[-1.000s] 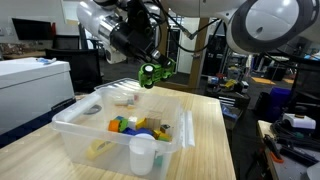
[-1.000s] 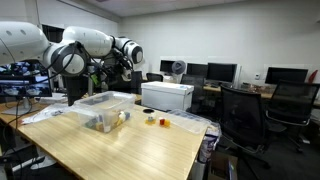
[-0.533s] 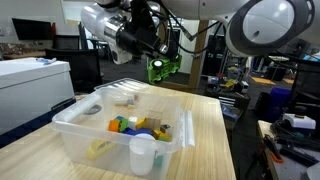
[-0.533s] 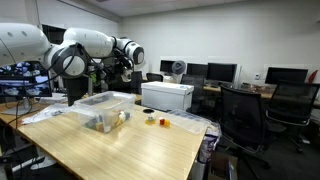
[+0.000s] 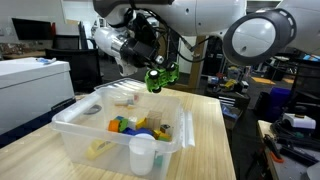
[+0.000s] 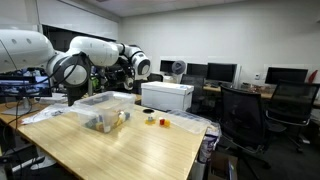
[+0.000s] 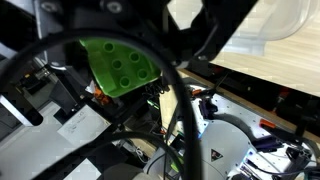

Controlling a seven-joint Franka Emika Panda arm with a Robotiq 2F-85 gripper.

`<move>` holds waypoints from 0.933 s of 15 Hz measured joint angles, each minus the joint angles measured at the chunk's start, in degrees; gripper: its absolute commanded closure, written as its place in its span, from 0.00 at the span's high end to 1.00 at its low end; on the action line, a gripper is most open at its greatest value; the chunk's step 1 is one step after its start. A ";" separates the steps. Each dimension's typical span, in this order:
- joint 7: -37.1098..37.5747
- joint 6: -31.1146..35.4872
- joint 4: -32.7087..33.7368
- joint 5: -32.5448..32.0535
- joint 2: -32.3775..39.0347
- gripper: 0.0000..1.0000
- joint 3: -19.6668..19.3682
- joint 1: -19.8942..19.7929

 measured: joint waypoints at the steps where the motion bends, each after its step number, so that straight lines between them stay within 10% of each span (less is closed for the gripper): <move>1: 0.15 -0.04 0.00 0.00 0.30 0.45 -0.31 -0.25; 14: 7.23 -5.07 -6.56 10.51 -5.79 0.45 -0.42 -1.63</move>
